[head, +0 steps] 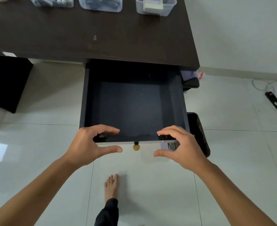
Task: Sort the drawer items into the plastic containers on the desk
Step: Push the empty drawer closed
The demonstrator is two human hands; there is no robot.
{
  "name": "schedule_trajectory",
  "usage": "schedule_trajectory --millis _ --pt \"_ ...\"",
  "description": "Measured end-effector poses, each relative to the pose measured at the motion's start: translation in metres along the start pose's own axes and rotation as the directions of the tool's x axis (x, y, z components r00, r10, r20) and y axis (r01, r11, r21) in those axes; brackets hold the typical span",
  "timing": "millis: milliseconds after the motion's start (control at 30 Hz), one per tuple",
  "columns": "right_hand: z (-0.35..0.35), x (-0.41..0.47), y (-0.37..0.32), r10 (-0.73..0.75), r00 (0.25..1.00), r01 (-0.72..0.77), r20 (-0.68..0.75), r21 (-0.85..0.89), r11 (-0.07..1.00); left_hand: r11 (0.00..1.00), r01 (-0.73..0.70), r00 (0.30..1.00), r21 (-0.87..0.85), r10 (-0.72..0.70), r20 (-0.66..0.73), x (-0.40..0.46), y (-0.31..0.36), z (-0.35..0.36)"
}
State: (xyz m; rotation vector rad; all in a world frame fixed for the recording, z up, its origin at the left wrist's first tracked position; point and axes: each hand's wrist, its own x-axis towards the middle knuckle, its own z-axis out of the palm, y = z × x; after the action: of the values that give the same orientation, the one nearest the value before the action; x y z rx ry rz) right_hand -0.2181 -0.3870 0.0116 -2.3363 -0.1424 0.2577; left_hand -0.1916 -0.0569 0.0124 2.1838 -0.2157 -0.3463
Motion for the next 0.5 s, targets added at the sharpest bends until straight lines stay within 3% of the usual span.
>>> schedule_trajectory --millis 67,167,267,500 --pt "0.006 -0.002 0.006 -0.044 0.997 0.044 -0.063 -0.007 0.999 0.997 -0.029 0.998 0.068 0.032 -0.051 -0.002 -0.004 0.006" --pt "0.012 0.004 0.011 -0.113 0.975 0.12 -0.191 0.023 0.993 0.999 -0.04 0.989 0.028 0.044 -0.144 -0.003 -0.009 0.015" --pt "0.015 0.007 0.013 -0.137 0.964 0.144 -0.228 0.014 0.989 0.997 -0.074 0.981 0.031 0.078 -0.178 -0.003 -0.013 0.017" --pt "0.018 0.006 0.015 -0.164 0.945 0.168 -0.282 -0.01 0.986 0.931 -0.311 0.921 0.189 0.345 -0.183 -0.003 -0.019 0.014"
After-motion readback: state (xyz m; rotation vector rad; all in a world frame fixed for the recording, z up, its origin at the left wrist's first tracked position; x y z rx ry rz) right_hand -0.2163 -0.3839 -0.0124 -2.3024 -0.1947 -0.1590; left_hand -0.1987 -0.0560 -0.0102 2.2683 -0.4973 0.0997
